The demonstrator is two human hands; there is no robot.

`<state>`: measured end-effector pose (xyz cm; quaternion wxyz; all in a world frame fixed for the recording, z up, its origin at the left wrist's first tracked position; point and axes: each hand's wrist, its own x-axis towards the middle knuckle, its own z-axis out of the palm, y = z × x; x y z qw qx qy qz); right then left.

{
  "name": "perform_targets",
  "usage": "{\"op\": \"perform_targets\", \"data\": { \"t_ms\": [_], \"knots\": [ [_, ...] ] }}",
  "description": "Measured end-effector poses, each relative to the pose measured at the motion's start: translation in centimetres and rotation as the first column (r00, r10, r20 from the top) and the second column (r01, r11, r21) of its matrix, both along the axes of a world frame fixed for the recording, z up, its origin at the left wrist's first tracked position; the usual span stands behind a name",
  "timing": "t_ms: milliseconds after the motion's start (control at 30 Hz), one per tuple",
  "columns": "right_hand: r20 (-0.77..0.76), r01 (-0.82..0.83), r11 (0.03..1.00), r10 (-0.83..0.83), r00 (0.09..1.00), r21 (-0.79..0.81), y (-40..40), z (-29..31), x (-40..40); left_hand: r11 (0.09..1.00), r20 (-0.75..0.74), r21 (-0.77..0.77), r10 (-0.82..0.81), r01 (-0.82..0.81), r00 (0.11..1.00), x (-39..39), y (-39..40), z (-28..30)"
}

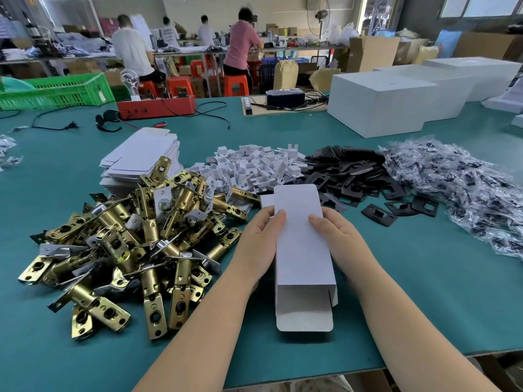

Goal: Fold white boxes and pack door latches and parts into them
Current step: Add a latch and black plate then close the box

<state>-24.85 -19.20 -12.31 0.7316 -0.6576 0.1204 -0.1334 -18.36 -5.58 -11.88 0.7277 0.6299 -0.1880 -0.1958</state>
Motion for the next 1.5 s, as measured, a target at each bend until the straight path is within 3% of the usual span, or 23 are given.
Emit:
{"op": "perform_targets", "data": {
  "t_ms": [200,400,500,567,700,833,933,1033,1100,1133,1267,1500],
  "knots": [
    [-0.025,0.113,0.99,-0.112,0.993,0.078,-0.6,-0.2,0.3,1.0,-0.069,0.025,-0.011,0.012,0.998,0.0,0.0,0.2],
    [-0.073,0.086,0.988,-0.077,0.994,0.126,-0.7,-0.4,0.5,0.999,-0.178,-0.004,-0.044,0.044,0.983,0.2,0.1,0.5],
    [-0.13,0.043,0.955,-0.004,0.991,0.295,-0.9,-0.1,0.5,0.986,-0.295,-0.148,-0.122,0.08,0.948,0.3,0.3,0.6],
    [-0.173,0.016,0.936,0.049,0.984,0.352,-1.0,0.1,0.3,0.966,-0.27,-0.235,-0.17,0.106,0.948,0.4,0.4,0.4],
    [-0.168,-0.013,0.981,0.047,0.985,0.195,-0.8,0.0,0.7,0.976,-0.179,-0.11,-0.204,0.186,0.962,-0.6,-0.4,0.0],
    [-0.114,0.085,0.982,-0.066,0.991,0.168,0.8,0.0,0.5,0.976,-0.147,0.017,-0.212,0.217,0.966,-0.7,-0.2,-0.4],
    [0.008,0.181,0.979,-0.181,0.983,-0.092,0.9,0.0,0.5,0.986,-0.178,0.007,-0.161,0.165,0.971,-0.4,0.0,-0.1],
    [0.088,0.236,0.971,-0.232,0.969,-0.041,0.9,0.9,0.3,0.998,-0.136,0.026,-0.051,0.055,0.989,-0.2,-0.1,0.0],
    [0.084,0.164,0.985,-0.167,0.982,0.044,0.8,0.8,0.0,0.998,-0.089,0.039,0.047,-0.044,0.995,0.0,0.0,-0.3],
    [0.086,0.119,0.993,-0.12,0.989,0.012,0.8,0.6,0.0,0.997,-0.068,0.034,0.067,-0.065,0.995,0.2,0.0,-0.3],
    [-0.011,0.064,0.996,-0.064,0.998,-0.056,0.7,0.4,-0.2,0.995,-0.033,0.027,0.093,-0.092,0.995,0.4,0.0,-0.6],
    [-0.1,0.053,0.988,-0.039,0.994,0.144,0.6,1.0,-0.5,0.999,-0.156,0.046,0.034,-0.027,0.987,0.1,0.0,-0.2]
  ]
}}
